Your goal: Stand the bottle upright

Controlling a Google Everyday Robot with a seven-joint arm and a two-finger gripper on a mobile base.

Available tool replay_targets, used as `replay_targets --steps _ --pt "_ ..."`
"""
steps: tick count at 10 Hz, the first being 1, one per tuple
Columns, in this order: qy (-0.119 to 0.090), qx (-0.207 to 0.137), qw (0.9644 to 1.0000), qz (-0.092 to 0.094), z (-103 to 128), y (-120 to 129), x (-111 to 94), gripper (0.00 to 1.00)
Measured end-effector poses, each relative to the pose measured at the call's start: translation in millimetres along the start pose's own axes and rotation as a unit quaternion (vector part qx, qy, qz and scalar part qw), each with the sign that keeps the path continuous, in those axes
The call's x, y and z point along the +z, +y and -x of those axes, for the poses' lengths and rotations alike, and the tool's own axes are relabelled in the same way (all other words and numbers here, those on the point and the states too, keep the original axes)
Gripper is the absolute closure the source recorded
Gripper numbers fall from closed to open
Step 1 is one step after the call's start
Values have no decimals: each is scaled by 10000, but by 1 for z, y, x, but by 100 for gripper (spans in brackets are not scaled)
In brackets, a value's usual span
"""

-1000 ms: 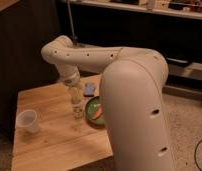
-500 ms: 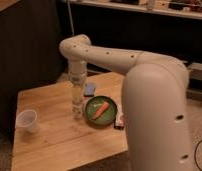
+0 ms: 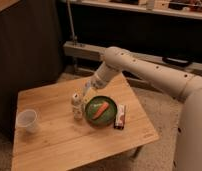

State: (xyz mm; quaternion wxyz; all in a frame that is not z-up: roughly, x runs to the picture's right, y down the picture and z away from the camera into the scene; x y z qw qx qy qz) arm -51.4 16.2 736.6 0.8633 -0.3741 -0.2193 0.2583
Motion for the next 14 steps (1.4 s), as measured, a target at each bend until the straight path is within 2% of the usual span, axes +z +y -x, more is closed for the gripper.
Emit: replay_targets --steps 14 --pt "-46 -5 10000 12 1 1 0 20"
